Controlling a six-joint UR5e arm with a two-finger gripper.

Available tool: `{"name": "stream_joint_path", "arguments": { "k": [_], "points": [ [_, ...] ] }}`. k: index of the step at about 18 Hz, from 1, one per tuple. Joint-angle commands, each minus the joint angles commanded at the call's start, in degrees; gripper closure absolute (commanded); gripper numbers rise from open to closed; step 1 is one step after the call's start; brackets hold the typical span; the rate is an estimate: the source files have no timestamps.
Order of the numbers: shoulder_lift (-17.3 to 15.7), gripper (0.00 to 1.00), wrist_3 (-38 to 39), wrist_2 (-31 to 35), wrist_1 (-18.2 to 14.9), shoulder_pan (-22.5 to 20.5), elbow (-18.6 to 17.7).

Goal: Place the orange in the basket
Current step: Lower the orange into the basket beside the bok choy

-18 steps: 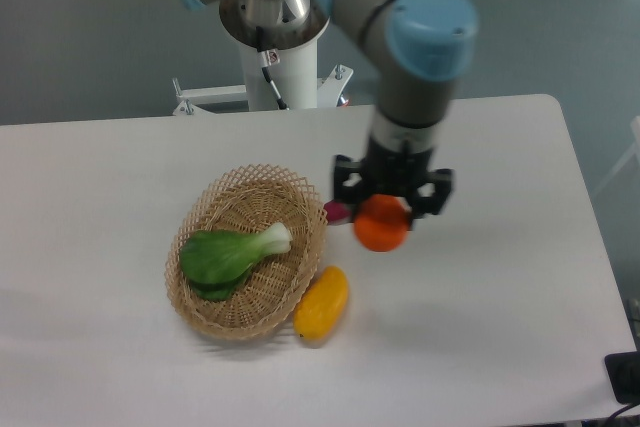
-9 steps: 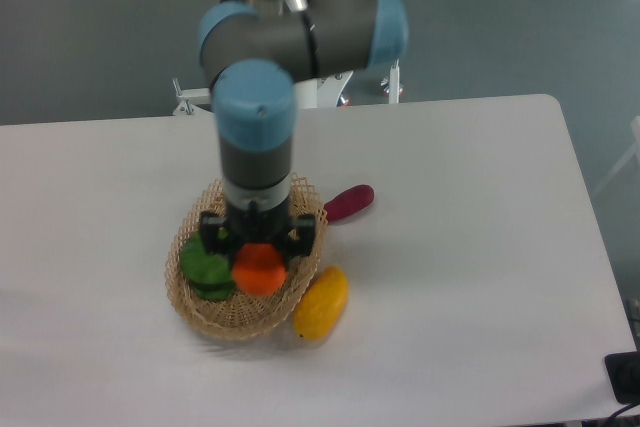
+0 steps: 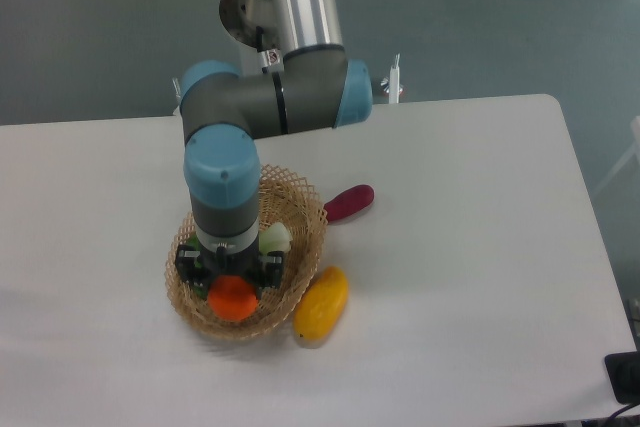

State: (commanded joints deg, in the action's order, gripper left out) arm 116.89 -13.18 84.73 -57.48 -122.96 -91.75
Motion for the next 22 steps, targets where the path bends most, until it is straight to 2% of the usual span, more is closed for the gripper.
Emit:
{"name": "stream_joint_path", "arguments": {
  "k": [8, 10, 14, 19, 22],
  "points": [
    [2.02, 0.39, -0.53, 2.11, 1.58, 1.41, -1.15],
    [1.85, 0.27, -0.62, 2.11, 1.67, 1.41, -1.23],
    [1.67, 0.13, -0.53, 2.90, 1.67, 1.41, -1.41],
    [0.27, 0.01, -0.62, 2.90, 1.67, 1.41, -1.41],
    [-0.43, 0.01, -0.79, 2.99, 1.58, 1.41, -0.54]
  ]
}}
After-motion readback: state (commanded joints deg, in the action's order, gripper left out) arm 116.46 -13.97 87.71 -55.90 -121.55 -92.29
